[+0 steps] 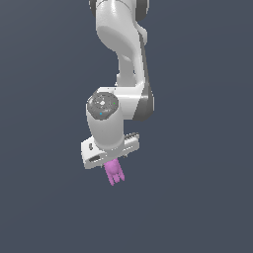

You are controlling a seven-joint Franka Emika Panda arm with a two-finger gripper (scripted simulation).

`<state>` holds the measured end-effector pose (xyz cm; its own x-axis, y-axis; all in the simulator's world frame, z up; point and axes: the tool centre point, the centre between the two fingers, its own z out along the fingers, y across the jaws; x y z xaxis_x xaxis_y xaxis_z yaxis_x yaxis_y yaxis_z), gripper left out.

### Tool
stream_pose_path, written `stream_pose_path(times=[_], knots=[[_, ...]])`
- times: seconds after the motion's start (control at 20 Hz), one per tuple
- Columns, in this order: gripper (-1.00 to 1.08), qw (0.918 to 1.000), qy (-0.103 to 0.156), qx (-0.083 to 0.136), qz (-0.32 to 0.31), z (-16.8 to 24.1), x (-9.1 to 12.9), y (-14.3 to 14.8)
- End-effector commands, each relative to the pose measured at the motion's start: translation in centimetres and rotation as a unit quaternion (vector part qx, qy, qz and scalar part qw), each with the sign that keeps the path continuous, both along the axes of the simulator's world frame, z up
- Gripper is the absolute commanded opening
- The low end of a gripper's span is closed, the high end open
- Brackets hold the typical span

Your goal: Pick up the object and move it to a goal position.

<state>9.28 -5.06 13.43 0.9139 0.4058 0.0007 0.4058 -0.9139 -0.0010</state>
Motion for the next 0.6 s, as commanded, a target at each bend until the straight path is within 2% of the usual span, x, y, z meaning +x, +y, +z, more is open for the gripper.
stream_pose_path(times=[0.0,0.55], knots=[[1.0,1.0,0.0,0.0,0.009,-0.2,0.4,-0.5],[1.0,0.9999,0.0,-0.001,0.014,-1.5,0.5,-0.9]])
